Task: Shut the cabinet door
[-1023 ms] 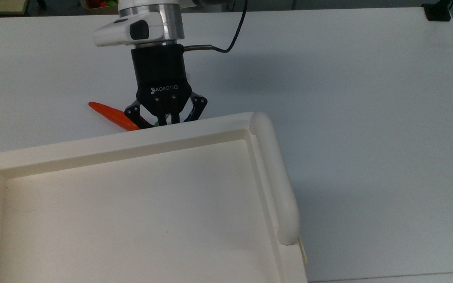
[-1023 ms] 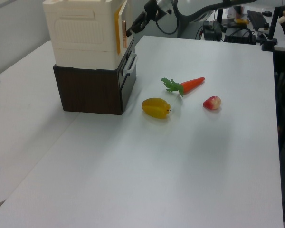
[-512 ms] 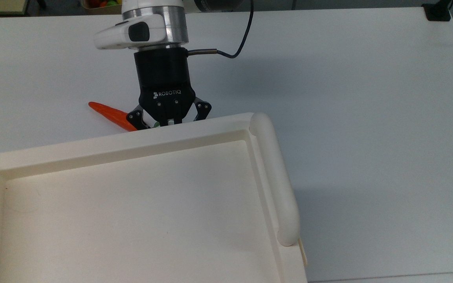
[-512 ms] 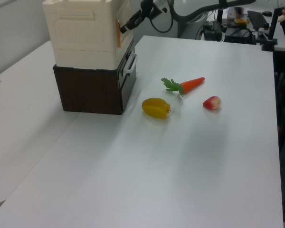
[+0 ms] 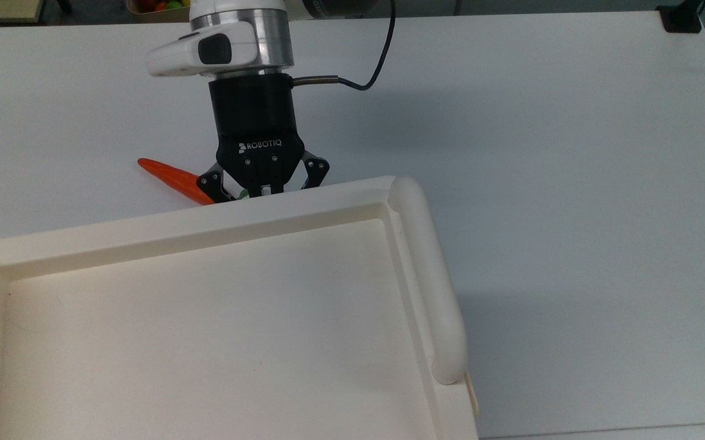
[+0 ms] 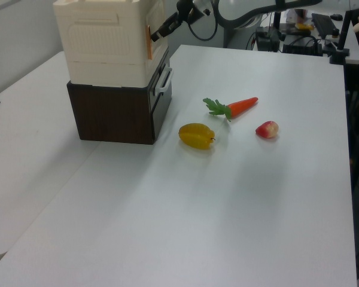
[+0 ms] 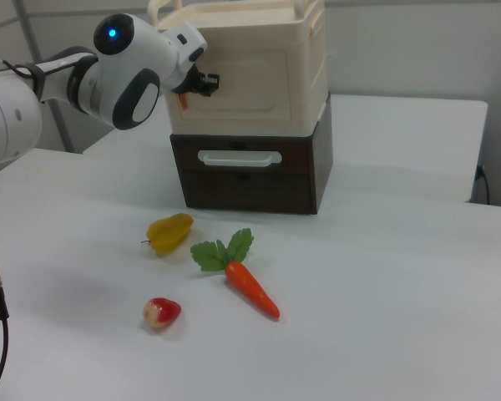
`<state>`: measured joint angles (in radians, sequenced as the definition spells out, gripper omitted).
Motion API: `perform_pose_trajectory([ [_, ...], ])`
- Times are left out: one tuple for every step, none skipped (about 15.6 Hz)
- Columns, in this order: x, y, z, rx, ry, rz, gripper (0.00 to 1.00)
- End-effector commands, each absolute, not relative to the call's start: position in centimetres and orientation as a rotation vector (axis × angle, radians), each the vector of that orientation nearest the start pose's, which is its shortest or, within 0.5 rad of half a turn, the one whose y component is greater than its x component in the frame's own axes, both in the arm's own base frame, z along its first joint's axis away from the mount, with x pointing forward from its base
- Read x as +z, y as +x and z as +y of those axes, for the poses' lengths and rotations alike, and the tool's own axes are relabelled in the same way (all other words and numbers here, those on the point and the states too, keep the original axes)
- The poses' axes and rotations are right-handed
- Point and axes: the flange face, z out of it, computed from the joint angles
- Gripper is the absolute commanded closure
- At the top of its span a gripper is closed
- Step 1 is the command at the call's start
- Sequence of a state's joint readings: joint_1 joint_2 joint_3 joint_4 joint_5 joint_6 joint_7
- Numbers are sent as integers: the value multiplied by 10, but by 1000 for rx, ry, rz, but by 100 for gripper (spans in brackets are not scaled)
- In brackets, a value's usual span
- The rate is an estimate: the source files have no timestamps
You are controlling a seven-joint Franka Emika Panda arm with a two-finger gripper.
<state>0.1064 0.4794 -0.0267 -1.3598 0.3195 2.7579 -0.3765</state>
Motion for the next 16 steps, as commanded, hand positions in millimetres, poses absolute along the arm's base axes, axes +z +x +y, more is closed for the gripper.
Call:
perform_pose_trajectory([
  [558,733,44,-1310,-2724,-277,94],
  [560,727,37,-1258,-2743,-274,94],
  [564,721,25,-1189,-2767,-268,94],
  [566,715,16,-1087,-2794,-268,94],
  [568,708,6,-973,-2819,-269,94],
  [574,698,-8,-874,-2838,-258,94],
  [575,688,-18,-768,-2856,-247,94],
  [578,678,-34,-676,-2876,-221,94],
  [581,668,-48,-599,-2892,-193,94],
  [587,657,-61,-529,-2915,-168,94],
  [592,646,-70,-455,-2950,-141,93],
  [593,636,-78,-365,-2986,-107,86],
  [592,628,-82,-267,-3016,-51,66],
  [589,620,-84,-167,-3051,31,43],
  [586,613,-86,-80,-3111,130,0],
  [579,608,-84,23,-3193,210,0],
])
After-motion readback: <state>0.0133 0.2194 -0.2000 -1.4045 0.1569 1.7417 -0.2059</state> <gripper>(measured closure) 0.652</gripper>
